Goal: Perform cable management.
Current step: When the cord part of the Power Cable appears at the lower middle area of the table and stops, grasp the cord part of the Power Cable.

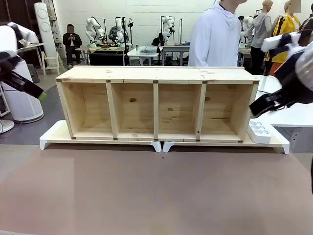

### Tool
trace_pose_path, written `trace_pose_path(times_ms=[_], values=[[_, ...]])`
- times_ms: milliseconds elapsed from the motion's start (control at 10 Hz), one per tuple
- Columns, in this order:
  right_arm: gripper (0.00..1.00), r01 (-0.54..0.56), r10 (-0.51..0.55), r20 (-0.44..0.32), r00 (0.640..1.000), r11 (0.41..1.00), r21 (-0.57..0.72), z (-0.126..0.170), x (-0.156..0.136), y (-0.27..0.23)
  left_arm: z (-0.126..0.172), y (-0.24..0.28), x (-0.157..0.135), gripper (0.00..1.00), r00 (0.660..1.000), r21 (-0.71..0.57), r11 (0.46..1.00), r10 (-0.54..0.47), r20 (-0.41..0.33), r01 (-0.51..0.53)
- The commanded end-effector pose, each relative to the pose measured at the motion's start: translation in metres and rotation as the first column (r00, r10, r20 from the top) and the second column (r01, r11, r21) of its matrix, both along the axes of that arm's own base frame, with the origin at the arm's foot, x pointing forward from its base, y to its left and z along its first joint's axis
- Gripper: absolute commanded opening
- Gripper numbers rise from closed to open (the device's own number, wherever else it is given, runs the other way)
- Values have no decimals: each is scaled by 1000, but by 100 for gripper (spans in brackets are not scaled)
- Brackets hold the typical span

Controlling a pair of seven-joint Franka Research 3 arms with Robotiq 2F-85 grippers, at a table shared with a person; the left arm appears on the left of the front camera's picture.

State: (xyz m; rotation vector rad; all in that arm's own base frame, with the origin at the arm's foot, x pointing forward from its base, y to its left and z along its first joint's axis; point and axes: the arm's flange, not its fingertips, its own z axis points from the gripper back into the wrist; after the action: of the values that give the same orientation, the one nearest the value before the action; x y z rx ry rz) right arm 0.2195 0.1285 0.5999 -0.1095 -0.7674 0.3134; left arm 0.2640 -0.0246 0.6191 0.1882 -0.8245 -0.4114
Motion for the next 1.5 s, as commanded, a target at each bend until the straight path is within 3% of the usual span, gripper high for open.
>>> trace_pose_path(times_ms=[0, 200, 300, 400, 1400], values=[[100, 20, -21, 30, 999, 998, 56, -173, -87, -68, -178, 32, -103, 100, 998, -40, 998, 45, 34, -44], [100, 25, -27, 29, 999, 998, 66, -175, -87, -70, -184, 39, -104, 100, 998, -94, 995, 43, 51, -39], [100, 12, -14, 19, 1000, 998, 62, -176, -85, -68, 11, 21, -23, 100, 999, -43, 999, 31, 12, -31], [100, 33, -34, 19, 999, 999, 30, 17, -43, -14, 11, 21, -23, 100, 999, -43, 999, 31, 12, -31], [100, 33, -34, 19, 999, 999, 30, 17, -43, -14, 11, 21, -23, 100, 999, -43, 999, 31, 12, -31]])
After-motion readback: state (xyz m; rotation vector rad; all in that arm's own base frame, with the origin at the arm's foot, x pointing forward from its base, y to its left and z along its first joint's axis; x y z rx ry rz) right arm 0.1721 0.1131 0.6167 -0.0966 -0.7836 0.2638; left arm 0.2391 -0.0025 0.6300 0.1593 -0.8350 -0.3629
